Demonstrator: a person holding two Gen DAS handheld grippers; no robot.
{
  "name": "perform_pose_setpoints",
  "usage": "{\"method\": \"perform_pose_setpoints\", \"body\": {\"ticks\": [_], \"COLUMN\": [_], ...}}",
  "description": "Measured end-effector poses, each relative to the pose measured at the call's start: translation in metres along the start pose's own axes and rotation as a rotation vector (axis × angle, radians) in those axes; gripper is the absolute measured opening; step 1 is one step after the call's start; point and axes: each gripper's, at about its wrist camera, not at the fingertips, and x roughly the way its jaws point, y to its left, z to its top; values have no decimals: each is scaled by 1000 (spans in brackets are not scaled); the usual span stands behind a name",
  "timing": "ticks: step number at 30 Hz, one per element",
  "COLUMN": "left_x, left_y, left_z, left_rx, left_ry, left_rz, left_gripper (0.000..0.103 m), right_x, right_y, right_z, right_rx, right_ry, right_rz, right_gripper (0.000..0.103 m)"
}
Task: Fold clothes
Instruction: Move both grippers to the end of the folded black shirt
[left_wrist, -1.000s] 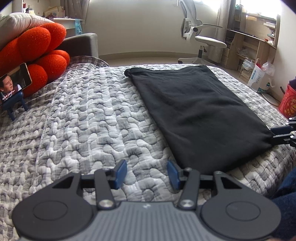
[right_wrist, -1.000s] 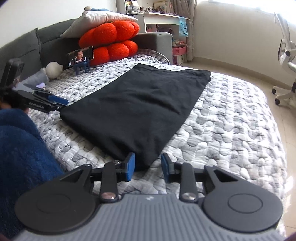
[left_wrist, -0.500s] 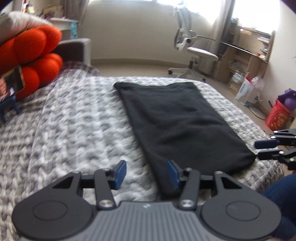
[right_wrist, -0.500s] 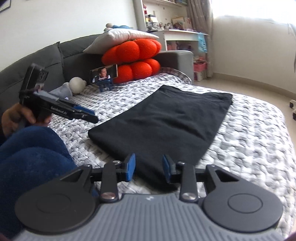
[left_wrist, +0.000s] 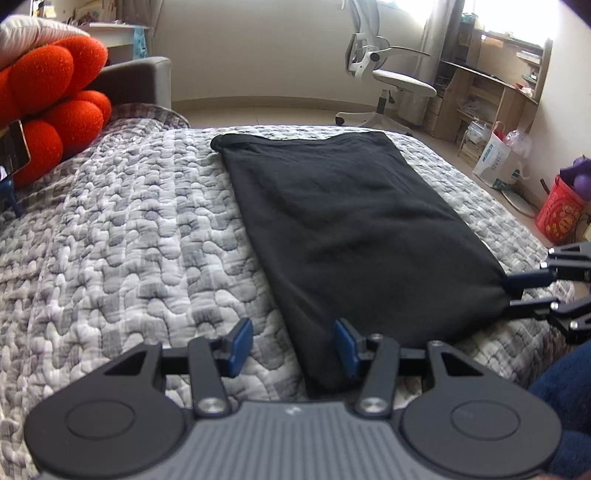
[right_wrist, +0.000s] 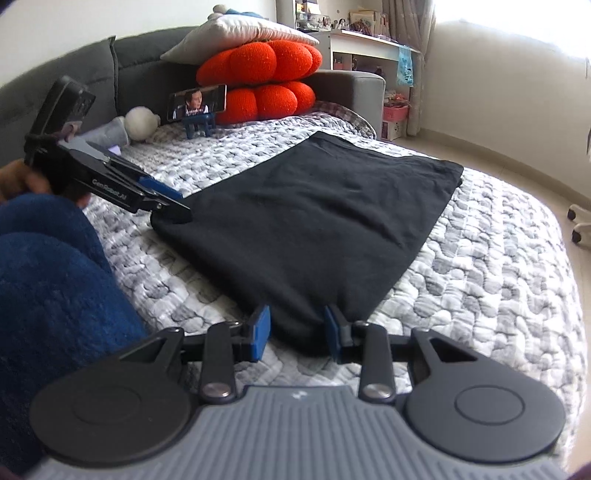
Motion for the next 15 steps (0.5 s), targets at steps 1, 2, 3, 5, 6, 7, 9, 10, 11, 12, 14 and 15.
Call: {"method": "perform_pose_setpoints", "body": {"ticks": [1, 2, 3, 5, 6, 7, 9, 10, 11, 12, 14, 15], "left_x": [0, 0, 0, 0, 0, 0, 0, 0, -1, -1, -1, -1], "left_y": [1, 1, 1, 0, 0, 0, 0, 0, 0, 0, 1, 1], "left_z": [0, 1, 1, 1, 1, 1, 1, 1, 1, 1, 1, 1], "left_rx": [-3, -7, -6, 2, 6, 6, 2, -1, -3, -6, -11, -12], "left_ry": [2, 5, 6, 8, 9, 10, 11, 11, 11, 11, 11, 11], "left_rz": [-1, -1, 0, 5, 7, 8, 9, 9, 8, 8, 7, 7], "left_gripper": [50, 50, 50, 50, 50, 50, 50, 50, 50, 50, 50, 50], "right_x": [1, 1, 2, 4, 4, 5, 6, 7, 7, 7, 7, 7], "right_y": [1, 2, 3, 4, 5, 6, 7, 7, 7, 6, 6, 6], "right_z": [0, 0, 0, 1, 1, 0, 0, 0, 1, 1, 2, 2], "right_rx": [-9, -16, -23, -38, -45, -51, -65, -68, -67, -66, -61, -62], "right_ry": [3, 4, 5, 7, 8, 9, 9, 9, 9, 8, 8, 7], "right_rz": [-4, -8, -13, -22, -26, -31, -39, -42, -43, -44, -47, -49], "right_gripper": [35, 35, 36, 37, 37, 37, 37, 37, 37, 36, 34, 30]}}
